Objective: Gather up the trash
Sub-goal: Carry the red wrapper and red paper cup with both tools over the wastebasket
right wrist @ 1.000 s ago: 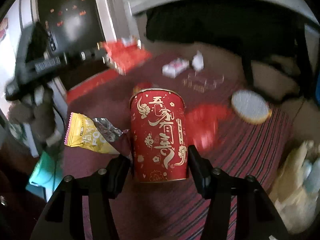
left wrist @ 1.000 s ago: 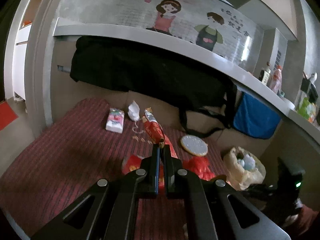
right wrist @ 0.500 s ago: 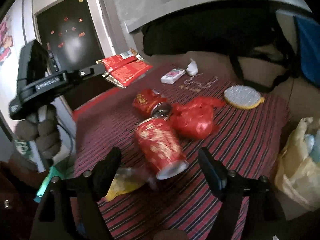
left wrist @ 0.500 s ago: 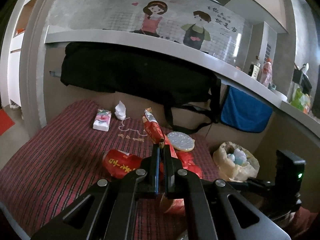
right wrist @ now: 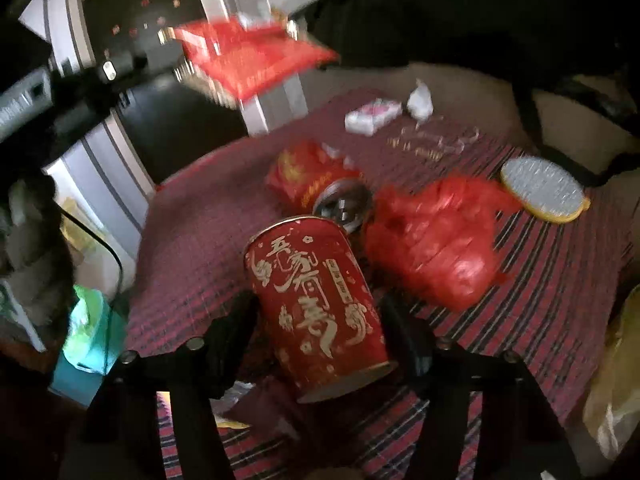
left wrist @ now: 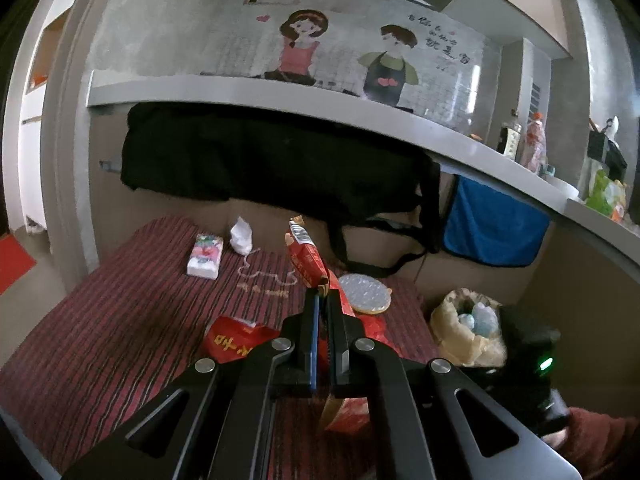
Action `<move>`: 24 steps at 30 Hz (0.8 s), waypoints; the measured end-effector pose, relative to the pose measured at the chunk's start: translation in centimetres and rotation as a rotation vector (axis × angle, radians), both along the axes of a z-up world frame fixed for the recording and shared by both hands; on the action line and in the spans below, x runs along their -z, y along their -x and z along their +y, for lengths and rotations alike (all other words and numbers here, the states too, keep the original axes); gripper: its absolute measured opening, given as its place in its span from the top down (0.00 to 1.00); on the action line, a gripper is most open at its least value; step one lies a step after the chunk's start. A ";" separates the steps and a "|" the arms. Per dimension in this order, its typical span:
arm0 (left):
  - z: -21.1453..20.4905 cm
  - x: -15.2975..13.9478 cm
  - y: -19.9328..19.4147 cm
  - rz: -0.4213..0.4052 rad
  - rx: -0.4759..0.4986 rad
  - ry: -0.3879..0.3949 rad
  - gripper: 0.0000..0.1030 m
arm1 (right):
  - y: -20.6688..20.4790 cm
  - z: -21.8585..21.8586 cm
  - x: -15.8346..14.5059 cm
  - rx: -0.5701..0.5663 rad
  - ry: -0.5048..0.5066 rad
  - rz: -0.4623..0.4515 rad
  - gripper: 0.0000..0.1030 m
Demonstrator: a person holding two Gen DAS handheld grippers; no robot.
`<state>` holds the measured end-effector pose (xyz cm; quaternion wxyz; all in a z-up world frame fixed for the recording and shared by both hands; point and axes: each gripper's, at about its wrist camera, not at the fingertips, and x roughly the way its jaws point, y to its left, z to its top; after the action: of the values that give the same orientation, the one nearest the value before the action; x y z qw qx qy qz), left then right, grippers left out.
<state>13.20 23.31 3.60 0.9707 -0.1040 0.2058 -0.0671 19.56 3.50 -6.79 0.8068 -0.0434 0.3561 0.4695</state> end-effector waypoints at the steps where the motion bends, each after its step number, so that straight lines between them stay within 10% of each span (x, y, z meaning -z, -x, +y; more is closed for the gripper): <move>1: -0.4 -0.3 -0.1 -0.010 0.003 -0.002 0.97 | 0.1 -0.7 -0.6 0.010 -0.024 -0.011 0.43; 11: -10.7 -4.2 -2.6 -0.139 0.145 -0.025 0.97 | 0.1 -15.2 -10.7 0.375 -0.183 -0.234 0.43; 24: -27.2 -1.1 -8.5 -0.097 0.375 -0.039 0.97 | -1.7 -31.5 -10.5 0.775 -0.170 -0.285 0.43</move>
<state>21.74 -3.93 4.69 0.9518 -0.0414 0.1757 -0.2479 21.27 -28.03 3.72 0.9656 0.0958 0.1909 0.1485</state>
